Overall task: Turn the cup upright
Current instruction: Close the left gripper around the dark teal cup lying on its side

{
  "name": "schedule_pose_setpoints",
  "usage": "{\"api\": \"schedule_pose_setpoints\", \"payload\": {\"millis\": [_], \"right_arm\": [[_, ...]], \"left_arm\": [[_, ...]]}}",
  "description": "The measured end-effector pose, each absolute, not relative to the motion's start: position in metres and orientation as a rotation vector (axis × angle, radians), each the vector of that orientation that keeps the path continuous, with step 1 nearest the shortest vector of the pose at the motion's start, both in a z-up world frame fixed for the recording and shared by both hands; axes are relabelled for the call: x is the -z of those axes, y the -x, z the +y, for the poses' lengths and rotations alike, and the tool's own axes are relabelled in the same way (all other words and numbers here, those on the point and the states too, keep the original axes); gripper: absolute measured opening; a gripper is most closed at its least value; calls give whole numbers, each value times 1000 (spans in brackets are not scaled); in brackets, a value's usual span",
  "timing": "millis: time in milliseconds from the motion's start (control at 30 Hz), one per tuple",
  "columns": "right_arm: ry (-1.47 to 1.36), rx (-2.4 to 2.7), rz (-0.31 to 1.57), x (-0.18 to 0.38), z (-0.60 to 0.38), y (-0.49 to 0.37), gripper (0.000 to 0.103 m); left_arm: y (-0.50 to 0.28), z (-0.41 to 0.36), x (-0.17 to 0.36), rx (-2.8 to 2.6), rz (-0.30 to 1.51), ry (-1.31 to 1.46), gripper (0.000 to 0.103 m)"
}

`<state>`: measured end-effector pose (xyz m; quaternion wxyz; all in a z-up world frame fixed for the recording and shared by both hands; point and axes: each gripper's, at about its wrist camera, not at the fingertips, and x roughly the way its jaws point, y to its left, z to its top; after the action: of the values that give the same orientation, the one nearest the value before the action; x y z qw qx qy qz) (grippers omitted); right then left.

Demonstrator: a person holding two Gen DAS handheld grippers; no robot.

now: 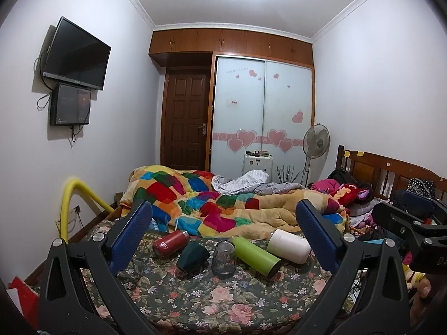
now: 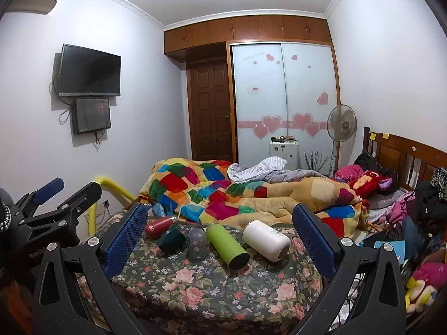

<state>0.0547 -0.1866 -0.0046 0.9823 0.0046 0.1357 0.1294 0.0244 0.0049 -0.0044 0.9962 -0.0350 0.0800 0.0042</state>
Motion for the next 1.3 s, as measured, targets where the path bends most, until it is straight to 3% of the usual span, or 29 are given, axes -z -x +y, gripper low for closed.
{"api": "schedule_pose_setpoints", "payload": {"millis": [267,600,767,1067,1300], "right_arm": [[-4,-232,342,24,-190,-82,103],[-9,-178,481,56,-199,-129,103],[-8,-151,542,71,-202,-148,103],[-1,-129,630,90,-200,-177,103],[15,-122,645,93,-198,-184,103]], "left_arm": [[-85,30,44,-95,303,72,103],[-237,77,169,-57,742,44,103],[-297,87,221,36,880,50,102],[-355,89,271,138,1015,-2,83],[-365,86,284,134,1018,-29,71]]}}
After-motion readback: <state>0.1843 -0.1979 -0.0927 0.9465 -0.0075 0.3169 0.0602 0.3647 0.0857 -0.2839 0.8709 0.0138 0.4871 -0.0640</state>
